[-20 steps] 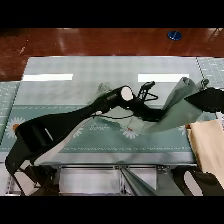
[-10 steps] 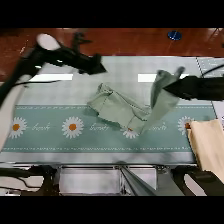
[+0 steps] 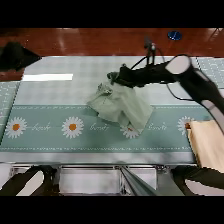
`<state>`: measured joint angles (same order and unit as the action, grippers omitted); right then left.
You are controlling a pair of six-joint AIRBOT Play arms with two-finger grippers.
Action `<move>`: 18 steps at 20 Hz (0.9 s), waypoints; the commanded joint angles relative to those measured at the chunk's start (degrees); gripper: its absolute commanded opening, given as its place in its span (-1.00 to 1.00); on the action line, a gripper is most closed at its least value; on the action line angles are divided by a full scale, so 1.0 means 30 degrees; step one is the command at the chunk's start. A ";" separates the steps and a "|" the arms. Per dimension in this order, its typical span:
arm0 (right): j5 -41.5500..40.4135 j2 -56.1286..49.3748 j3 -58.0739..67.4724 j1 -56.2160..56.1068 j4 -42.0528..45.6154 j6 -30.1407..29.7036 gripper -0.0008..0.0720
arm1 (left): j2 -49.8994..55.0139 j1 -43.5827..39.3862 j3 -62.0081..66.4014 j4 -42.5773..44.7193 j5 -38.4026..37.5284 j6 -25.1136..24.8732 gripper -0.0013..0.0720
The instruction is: Fold the shirts.
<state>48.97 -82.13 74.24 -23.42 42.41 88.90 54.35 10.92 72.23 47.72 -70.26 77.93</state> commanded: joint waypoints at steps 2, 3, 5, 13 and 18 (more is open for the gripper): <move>-0.1370 -0.4670 0.1821 -0.1639 -0.1974 -0.0240 -0.15 | -0.3140 -0.0204 -0.4277 0.0087 0.0554 -0.0321 -0.89; -0.1399 -0.5166 0.1982 -0.1821 -0.2229 -0.0692 0.16 | -0.3169 -0.0546 -0.5005 0.0087 0.0809 -0.0328 -0.89; -0.0051 -0.5319 0.2135 -0.1661 -0.2346 -0.0954 0.16 | -0.2965 -0.1231 -0.6229 0.0087 0.1770 -0.0321 -0.89; 0.9275 0.5493 0.0393 0.4743 1.2706 0.2907 0.16 | -0.2659 -0.0663 -0.6652 0.0117 0.2331 -0.0270 -0.89; 0.3126 1.3355 -1.1621 0.6339 1.6334 1.0273 0.16 | -0.2637 -0.1020 -0.6943 0.0117 0.2353 -0.0342 -0.89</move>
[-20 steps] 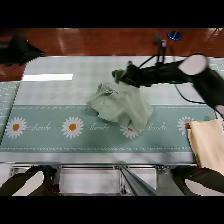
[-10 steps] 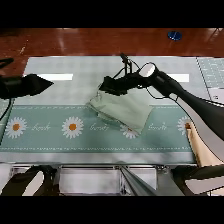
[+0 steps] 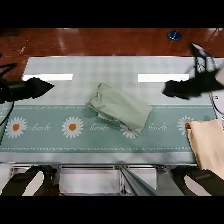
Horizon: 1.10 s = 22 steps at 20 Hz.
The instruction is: Fold the shirts.
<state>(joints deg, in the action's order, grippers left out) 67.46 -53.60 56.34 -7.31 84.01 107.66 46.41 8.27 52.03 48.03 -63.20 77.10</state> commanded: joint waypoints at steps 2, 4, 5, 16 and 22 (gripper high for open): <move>-0.6149 0.3818 -0.9020 0.1086 -0.1552 0.3927 0.16 | 0.0095 -0.0306 -0.0561 0.0015 0.0051 -0.0255 -0.89; -0.8604 0.2506 -1.0739 0.1093 -0.5778 0.2106 0.16 | 0.0240 -0.0364 -0.0889 0.0022 0.0015 -0.0299 -0.89; -0.8867 0.1545 -1.0863 0.1115 -0.7344 0.0576 0.16 | 0.0262 -0.0364 -0.1035 0.0022 -0.0029 -0.0342 -0.89; -0.7169 -0.7490 -0.8531 0.1049 -2.3052 -1.3551 0.11 | 0.0262 -0.0364 -0.1333 0.0015 0.0000 -0.0342 -0.89; -0.4335 -0.9318 -0.2667 -0.0350 -2.1048 -1.4353 -0.93 | 0.0262 -0.0364 -0.1333 0.0015 0.0066 -0.0350 -0.89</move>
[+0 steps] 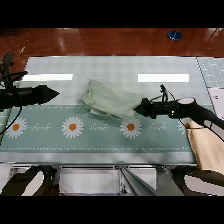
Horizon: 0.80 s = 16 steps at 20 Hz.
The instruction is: Fold the shirts.
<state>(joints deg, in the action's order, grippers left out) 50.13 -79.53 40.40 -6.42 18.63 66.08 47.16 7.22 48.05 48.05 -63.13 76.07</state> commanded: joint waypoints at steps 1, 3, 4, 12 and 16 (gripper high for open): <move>0.1953 -0.0641 0.4058 -0.0882 0.1792 0.0291 -0.93 | 0.0015 -0.0015 -0.0015 0.0007 0.0044 -0.0007 -0.89; 0.2805 -0.0306 0.6768 -0.1027 0.3606 0.1668 -0.93 | 0.0015 -0.0015 -0.0015 0.0015 0.0051 -0.0189 -0.89; 0.3206 0.0044 0.8072 -0.1027 0.4554 0.2426 -0.93 | 0.0015 -0.0015 -0.0015 0.0007 0.0066 -0.0386 -0.89; 0.7584 0.4677 1.3602 0.3155 0.9814 0.7249 -0.93 | 0.0015 -0.0036 -0.0015 -0.0160 0.0634 -0.1443 -0.89; 1.0710 0.7461 1.3894 0.8852 0.9107 0.7883 -0.93 | 0.0015 -0.0058 -0.0007 -0.0532 0.1967 -0.1435 -0.89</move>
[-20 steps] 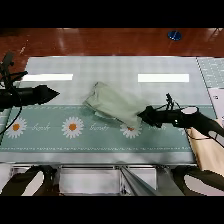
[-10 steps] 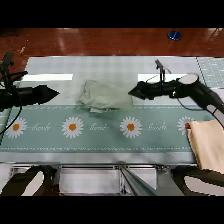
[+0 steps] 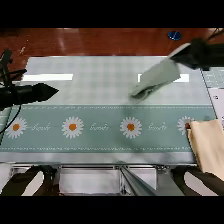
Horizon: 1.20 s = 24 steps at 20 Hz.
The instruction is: Fold the shirts.
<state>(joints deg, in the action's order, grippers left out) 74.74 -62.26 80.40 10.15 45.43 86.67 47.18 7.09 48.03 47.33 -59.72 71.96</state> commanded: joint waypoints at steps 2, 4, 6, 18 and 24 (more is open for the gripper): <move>0.4532 0.2703 0.0561 0.6579 0.0189 0.1974 -0.93 | 0.0015 -0.0168 0.0000 -0.0357 0.1188 -0.0153 -0.89; 0.7125 0.3446 0.0561 0.9486 0.0678 0.2433 -0.93 | 0.0015 -0.0452 0.0000 -0.0350 0.1399 -0.0291 -0.89; 1.0418 0.4044 0.0561 1.2152 0.3519 0.2521 -0.93 | 0.0015 -0.0780 0.0000 -0.0342 0.1712 -0.0284 -0.89; 1.0652 0.7599 -0.0670 1.7318 1.8076 0.3118 -0.93 | 0.1144 -0.3286 0.0000 -0.0342 0.3300 -0.0284 -0.89; 1.0615 0.9041 -0.6754 1.7311 2.0320 0.3104 -0.06 | 0.2601 -0.3723 0.0000 -0.0350 0.3577 -0.0277 -0.89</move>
<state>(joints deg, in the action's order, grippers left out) 99.31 -36.56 67.35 61.95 102.48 95.85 53.17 -3.51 48.03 46.26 -49.41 71.13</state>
